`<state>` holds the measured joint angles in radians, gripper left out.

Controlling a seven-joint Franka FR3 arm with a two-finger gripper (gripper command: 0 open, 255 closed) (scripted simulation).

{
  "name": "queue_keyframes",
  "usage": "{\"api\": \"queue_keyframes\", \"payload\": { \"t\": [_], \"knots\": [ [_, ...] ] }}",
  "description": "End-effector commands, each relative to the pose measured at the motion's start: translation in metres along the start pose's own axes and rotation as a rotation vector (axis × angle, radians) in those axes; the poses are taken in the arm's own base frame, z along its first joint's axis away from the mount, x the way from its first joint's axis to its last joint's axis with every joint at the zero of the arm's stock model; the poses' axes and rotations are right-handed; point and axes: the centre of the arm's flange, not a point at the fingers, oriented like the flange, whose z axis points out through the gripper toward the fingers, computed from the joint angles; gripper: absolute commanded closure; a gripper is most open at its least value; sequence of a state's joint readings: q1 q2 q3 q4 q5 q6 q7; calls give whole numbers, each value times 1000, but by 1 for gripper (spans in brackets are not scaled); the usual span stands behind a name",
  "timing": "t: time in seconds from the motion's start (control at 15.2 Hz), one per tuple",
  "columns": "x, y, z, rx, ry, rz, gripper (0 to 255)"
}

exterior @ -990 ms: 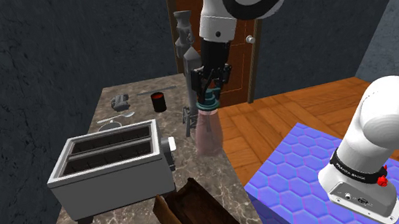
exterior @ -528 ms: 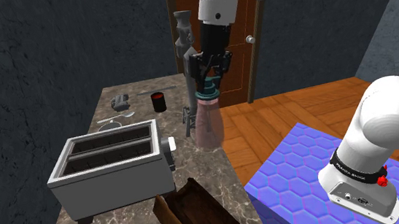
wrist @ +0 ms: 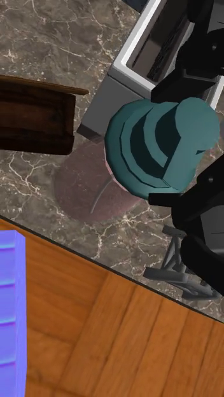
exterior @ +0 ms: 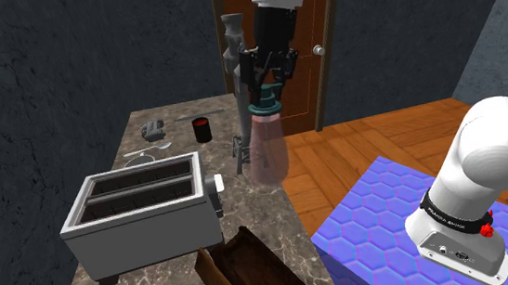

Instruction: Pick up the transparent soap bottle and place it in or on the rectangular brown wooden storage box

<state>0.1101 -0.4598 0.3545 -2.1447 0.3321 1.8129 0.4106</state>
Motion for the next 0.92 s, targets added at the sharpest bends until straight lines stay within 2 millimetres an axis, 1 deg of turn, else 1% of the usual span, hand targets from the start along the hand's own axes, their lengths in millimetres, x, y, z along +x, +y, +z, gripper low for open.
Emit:
{"api": "queue_keyframes", "payload": {
  "t": [0.0, 0.86],
  "knots": [
    [-18, -16, -3, 0, 0, 0, 255],
    [-145, -128, -28, 0, 0, 0, 255]
  ]
}}
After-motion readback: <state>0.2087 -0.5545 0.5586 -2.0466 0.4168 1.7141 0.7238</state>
